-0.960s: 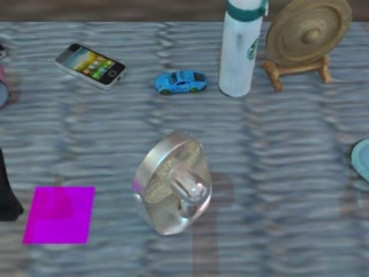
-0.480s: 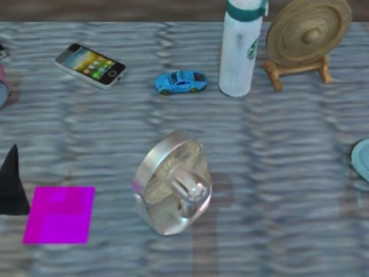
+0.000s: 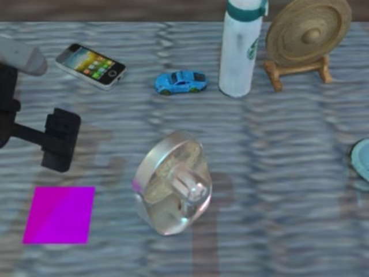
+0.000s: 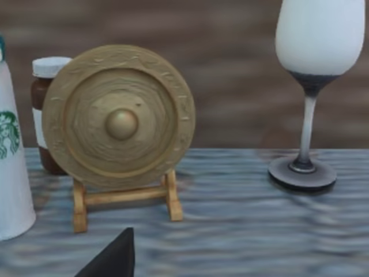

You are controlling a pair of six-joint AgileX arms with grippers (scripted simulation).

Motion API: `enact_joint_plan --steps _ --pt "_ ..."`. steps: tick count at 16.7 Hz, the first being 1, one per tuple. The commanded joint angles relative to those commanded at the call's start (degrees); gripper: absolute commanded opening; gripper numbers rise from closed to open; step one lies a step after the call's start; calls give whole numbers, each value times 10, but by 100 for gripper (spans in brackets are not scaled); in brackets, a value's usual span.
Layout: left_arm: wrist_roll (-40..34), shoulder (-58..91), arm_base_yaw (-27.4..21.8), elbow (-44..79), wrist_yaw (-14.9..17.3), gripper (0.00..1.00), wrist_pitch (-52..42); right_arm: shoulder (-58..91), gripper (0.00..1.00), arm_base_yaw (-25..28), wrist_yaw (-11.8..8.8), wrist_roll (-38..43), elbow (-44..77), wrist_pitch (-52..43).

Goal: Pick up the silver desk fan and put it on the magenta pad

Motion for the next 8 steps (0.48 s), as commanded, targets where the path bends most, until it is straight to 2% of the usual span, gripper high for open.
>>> enact_joint_plan --steps 8 --pt "19 443 -141 415 1 100 -311 0 100 0 0 0 0 0"
